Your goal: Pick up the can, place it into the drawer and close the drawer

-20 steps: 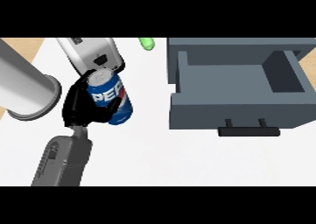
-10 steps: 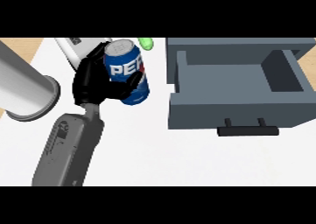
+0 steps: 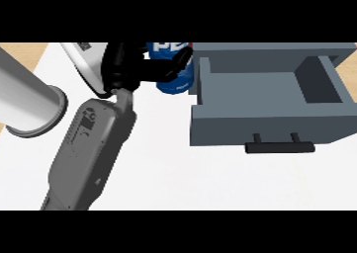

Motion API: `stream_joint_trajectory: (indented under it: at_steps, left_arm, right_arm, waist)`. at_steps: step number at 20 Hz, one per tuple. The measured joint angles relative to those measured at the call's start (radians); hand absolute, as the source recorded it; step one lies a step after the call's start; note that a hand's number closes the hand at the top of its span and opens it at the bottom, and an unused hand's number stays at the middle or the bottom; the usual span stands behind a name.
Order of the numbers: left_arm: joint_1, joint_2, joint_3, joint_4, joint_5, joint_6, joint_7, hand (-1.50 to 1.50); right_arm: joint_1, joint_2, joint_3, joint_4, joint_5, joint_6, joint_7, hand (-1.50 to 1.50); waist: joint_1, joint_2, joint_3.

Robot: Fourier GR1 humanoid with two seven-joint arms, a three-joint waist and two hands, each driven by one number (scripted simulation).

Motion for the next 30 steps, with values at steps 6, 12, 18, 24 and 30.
stream_joint_trajectory:
  at_steps: [6, 12, 18, 24, 30]
  left_arm:
    - [-0.150, -0.001, -0.058, 0.117, 0.036, 0.104, -0.003, 1.50]
    - [-0.278, -0.002, -0.104, 0.234, 0.089, 0.172, -0.028, 1.50]
    - [-0.400, -0.002, -0.105, 0.395, 0.161, 0.174, -0.078, 1.50]
    - [-0.489, -0.002, -0.159, 0.524, 0.273, 0.198, -0.141, 1.50]
    - [-0.556, -0.002, -0.244, 0.620, 0.389, 0.244, -0.195, 1.50]
  right_arm:
    - [-0.003, -0.006, 0.018, -0.002, 0.008, -0.009, -0.007, -1.50]
    - [-0.019, -0.008, 0.010, 0.033, 0.012, 0.001, -0.021, -1.50]
    - [-0.046, -0.011, 0.018, 0.005, 0.014, -0.028, 0.022, -1.50]
    - [-0.083, -0.018, 0.032, 0.010, 0.031, -0.043, 0.043, -1.50]
    - [-0.119, -0.017, 0.057, 0.020, 0.068, -0.050, 0.033, -1.50]
  waist:
    - [-0.006, 0.001, 0.000]
    - [-0.009, 0.002, 0.000]
    - [-0.015, 0.005, 0.000]
    - [-0.027, 0.007, 0.001]
    - [-0.041, 0.010, 0.001]
